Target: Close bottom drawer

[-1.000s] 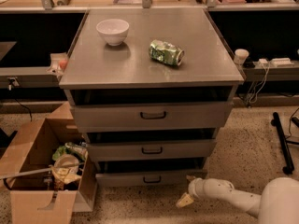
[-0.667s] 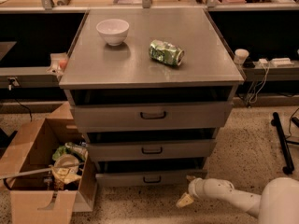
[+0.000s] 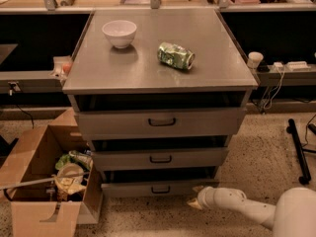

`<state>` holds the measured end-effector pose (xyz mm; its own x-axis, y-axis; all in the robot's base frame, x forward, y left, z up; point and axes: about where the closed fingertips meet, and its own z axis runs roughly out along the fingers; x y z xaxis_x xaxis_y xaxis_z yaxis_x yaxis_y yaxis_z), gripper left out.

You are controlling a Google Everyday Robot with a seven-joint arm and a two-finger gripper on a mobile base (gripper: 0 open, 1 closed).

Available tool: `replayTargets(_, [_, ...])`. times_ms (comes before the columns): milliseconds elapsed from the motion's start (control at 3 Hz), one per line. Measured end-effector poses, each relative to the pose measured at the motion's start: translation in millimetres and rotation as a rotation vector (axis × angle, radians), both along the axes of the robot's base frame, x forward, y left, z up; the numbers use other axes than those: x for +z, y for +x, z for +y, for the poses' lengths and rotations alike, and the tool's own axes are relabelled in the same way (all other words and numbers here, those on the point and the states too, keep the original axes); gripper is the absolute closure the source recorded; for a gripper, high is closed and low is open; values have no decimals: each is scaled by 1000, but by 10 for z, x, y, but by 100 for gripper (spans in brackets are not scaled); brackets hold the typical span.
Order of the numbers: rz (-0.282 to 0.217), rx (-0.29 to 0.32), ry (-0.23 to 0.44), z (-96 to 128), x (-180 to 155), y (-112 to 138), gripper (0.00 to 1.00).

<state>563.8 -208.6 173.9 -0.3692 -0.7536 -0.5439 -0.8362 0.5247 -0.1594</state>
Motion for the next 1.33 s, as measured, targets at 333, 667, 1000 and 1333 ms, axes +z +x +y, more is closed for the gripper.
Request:
replayTargets(333, [-36,-2,-3,70,93,210,65])
replayTargets(667, [-62,-15,-4,117,173,383,96])
replayTargets(1000, [-74,-21,-2,138,218,447,100])
replayTargets(1333, [-74,-21,-2,138,218,448,81])
